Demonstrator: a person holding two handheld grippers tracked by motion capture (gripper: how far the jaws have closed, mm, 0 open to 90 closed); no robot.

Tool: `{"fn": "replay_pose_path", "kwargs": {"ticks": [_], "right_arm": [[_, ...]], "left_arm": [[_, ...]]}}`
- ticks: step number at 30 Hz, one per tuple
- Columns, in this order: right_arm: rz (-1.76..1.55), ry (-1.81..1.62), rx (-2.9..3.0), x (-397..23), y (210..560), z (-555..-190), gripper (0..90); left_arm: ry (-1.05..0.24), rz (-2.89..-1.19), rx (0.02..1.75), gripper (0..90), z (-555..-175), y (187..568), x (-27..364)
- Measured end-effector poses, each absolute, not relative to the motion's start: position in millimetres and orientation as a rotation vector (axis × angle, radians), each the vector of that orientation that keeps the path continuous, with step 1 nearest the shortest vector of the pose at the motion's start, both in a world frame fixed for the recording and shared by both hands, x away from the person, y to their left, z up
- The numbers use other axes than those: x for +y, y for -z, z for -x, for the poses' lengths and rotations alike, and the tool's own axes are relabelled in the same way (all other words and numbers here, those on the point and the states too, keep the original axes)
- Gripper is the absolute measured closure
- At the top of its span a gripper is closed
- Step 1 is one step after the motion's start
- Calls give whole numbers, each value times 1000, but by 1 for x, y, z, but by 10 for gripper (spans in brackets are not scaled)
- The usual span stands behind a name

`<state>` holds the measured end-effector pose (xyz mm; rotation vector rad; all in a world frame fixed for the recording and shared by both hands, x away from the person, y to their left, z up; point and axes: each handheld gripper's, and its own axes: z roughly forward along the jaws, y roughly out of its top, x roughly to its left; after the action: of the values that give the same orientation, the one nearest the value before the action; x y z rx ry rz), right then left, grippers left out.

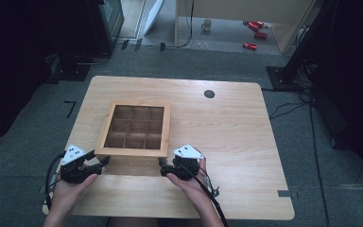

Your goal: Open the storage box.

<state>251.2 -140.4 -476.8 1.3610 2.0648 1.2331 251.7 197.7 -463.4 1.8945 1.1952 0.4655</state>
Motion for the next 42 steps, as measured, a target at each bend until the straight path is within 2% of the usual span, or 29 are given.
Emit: {"fn": "replay_pose_path", "kwargs": {"ticks": [6, 13, 24, 32, 42], "right_arm": [[-1304, -1220, 2059, -138, 474, -252, 186], [-1231, -1202, 2087, -138, 462, -256, 185], [-1168, -1231, 2053, -141, 430, -275, 185], [-1087, -1269, 2030, -146, 410, -288, 182], [-1018, -1317, 2012, -150, 392, -309, 163]], "left_arm": [[-424, -1847, 1201, 433, -253, 466, 202], [-401, -1871, 1216, 379, -250, 474, 206], [-433, -1898, 1375, 196, -242, 494, 217], [-455, -1971, 1403, 196, -237, 510, 215], [-562, -1991, 1369, 192, -233, 517, 208]]}}
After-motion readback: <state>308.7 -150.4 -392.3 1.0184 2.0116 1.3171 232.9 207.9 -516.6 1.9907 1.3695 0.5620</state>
